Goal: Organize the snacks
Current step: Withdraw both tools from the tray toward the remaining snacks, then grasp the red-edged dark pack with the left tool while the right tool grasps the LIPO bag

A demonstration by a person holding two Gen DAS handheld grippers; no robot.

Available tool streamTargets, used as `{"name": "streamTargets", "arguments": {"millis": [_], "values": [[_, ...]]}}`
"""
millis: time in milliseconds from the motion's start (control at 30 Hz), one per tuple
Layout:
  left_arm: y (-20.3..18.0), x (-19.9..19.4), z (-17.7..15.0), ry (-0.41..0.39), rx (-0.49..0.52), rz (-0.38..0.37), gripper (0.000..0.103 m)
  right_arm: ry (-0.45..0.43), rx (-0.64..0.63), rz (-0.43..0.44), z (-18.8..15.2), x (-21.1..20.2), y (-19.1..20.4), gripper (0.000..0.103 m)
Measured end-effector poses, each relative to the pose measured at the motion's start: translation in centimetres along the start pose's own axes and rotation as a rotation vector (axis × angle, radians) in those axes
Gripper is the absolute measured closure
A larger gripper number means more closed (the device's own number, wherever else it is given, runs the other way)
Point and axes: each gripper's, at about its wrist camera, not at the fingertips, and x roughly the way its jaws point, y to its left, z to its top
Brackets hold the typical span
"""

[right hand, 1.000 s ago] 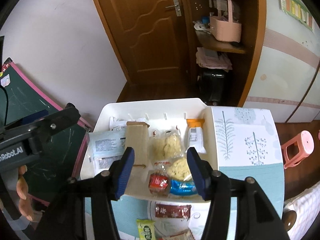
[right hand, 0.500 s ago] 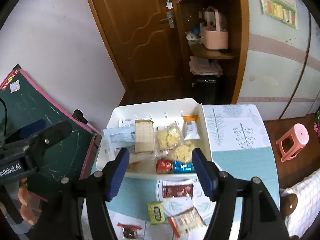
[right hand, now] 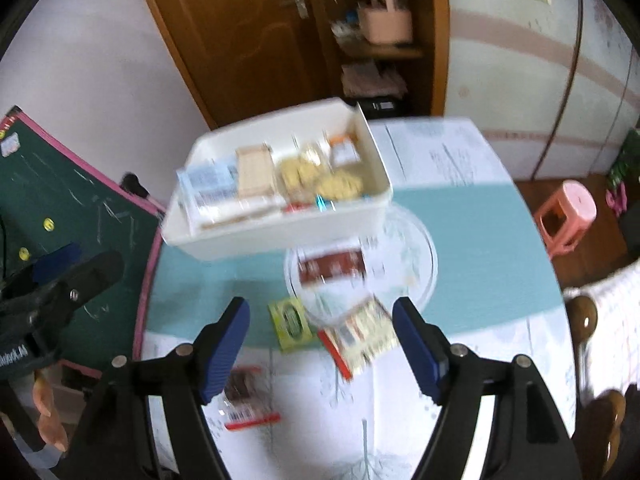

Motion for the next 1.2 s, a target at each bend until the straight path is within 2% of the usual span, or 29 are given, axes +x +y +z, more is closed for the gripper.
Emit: {"name": "streamTargets", "arguments": {"millis": [233,367,433,567,633,733,867,933,1000,1067,1100,1133,1200], "values": [[0.4,5.8,-6.7,0.138,0.011,-0.011,0.005,0.105,0.038,-0.025,-2.8,4.8,-2.7,0.029],[1.6,8.7,-10.1,0.247,-0.101,-0.019,0.005,0.174,0.077,-0.043,-3.6,8.9,-4.3,0.029],[2.1,9.5,-11.1,0.273,-0.163,-0.025,0.005,0.208,0.102,-0.047,-4.1,10.7,-5.0,0.029],[2.7,10.6,-12.1,0.292,-0.267,-0.035,0.005,0.279,0.179,-0.042,-4.8,13.6,-5.7,0.026],[2.7,11.1,-12.2,0.293,-0.294,-0.035,0.005,0.241,0.187,-0.052,-4.5,13.7,-5.2,0.026],[2.3,11.5,-11.7,0.296,-0.328,-0.038,0.005,0.250,0.187,-0.053,-4.1,14.5,-4.2,0.023],[1.6,12.3,-11.4,0.312,-0.364,-0.026,0.005,0.252,0.107,-0.148,-3.8,15.4,-2.5,0.023],[0.9,12.9,-11.5,0.334,-0.363,-0.009,0.005,0.240,0.057,-0.182,-3.9,15.6,-1.7,0.025],[0.3,13.6,-11.8,0.356,-0.346,0.020,0.005,0.222,-0.005,-0.193,-4.2,15.6,-1.0,0.032],[-0.3,13.7,-12.0,0.348,-0.317,0.057,0.006,0.205,-0.051,-0.180,-4.4,15.4,-0.5,0.047],[-0.6,13.8,-12.1,0.349,-0.302,0.071,0.007,0.203,-0.067,-0.175,-4.5,15.2,-0.4,0.051],[-0.9,13.8,-12.2,0.346,-0.284,0.089,0.011,0.200,-0.076,-0.163,-4.6,15.0,-0.4,0.054],[-1.6,13.5,-12.1,0.328,-0.231,0.128,0.025,0.203,-0.076,-0.146,-4.8,14.7,-0.8,0.056]]}}
